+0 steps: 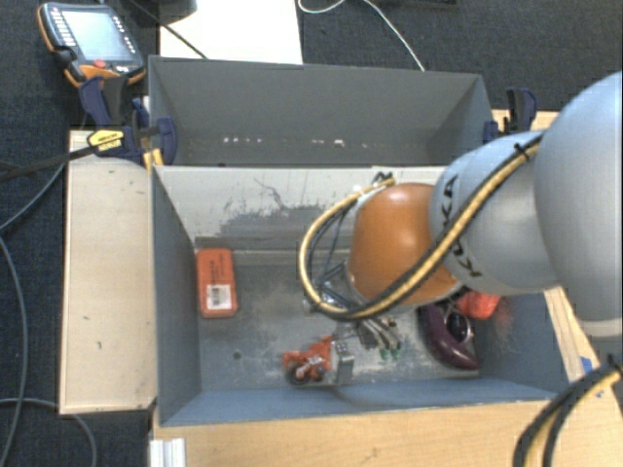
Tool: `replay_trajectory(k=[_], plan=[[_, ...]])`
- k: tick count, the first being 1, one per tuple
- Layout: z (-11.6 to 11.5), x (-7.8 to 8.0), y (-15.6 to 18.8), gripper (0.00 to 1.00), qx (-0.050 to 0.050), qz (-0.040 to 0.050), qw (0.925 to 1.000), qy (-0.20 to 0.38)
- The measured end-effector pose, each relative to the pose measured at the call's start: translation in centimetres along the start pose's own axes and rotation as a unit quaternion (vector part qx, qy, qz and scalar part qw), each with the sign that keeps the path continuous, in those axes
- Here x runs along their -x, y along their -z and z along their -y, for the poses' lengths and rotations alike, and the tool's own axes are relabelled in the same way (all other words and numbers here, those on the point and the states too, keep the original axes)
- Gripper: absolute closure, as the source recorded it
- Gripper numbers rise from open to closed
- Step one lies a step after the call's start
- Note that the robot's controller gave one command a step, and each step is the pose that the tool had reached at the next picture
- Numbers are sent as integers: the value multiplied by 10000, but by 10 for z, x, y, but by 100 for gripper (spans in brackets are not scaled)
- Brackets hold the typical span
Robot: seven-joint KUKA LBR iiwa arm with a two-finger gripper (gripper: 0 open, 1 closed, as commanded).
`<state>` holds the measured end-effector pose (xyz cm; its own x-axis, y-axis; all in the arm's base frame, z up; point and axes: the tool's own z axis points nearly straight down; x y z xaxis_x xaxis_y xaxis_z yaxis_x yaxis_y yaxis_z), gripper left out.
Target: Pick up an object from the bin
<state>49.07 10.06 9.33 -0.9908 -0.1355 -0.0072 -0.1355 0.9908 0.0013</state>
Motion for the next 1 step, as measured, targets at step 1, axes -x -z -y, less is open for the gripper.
replay_trajectory(k=[1], plan=[[21, 9, -21, 100, 16, -2, 9626, -2708]])
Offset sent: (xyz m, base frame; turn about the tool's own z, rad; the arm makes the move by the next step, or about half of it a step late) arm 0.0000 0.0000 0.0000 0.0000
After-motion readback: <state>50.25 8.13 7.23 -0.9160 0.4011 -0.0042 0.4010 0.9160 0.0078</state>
